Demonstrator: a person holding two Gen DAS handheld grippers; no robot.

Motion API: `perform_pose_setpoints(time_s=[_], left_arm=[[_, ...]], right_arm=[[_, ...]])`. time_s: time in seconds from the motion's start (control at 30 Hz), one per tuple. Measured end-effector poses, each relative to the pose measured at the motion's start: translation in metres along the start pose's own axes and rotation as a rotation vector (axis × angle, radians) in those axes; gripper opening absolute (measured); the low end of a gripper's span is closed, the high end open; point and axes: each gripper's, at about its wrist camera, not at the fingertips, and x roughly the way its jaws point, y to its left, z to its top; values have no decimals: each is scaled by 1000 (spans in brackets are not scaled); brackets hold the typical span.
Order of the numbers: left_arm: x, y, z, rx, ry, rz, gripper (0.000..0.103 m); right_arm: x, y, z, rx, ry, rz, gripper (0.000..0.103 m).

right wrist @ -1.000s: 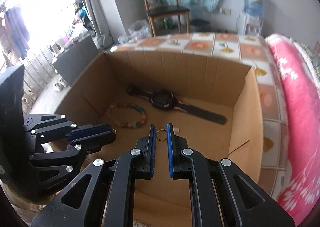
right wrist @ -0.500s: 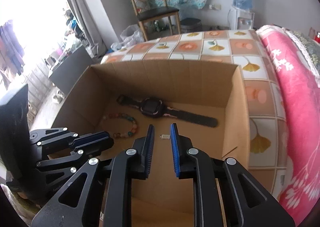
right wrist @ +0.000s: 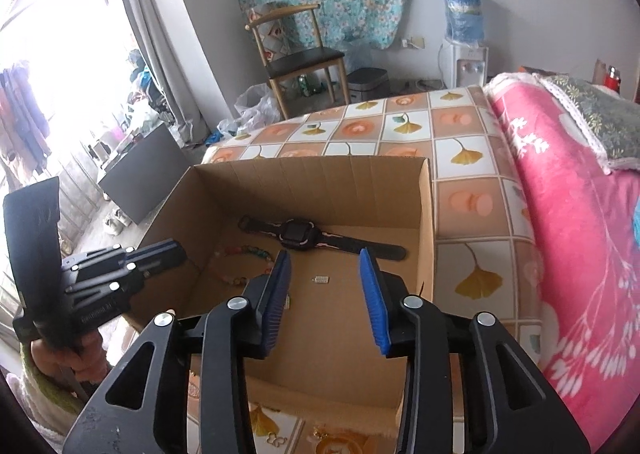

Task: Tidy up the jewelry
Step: 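Move the right tool back to the gold butterfly charm beside the box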

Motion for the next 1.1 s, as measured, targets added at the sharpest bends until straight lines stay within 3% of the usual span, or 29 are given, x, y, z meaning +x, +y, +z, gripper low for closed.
perform_pose_setpoints(time_s=[0.27,0.43,0.6,0.77,0.9,1.1], left_arm=[[-48,4,-15,10,-71,-4,22],[-82,9,-41,33,-73,6,26],[-95,12,-69,60,-36,49,32],[-80,20,-105,5,69,52,34],[-56,22,-134,-24,156,63,34],[-30,15,-149,-11,194,80,34]], right_arm=[[-30,9,-13,-4,-51,74,44],[-51,18,-34,-42,-75,117,49],[-59,25,-63,-88,-44,140,50],[-51,25,-94,-49,48,188,50],[-23,32,-123,-24,170,205,50],[23,45,-154,-25,320,95,34]])
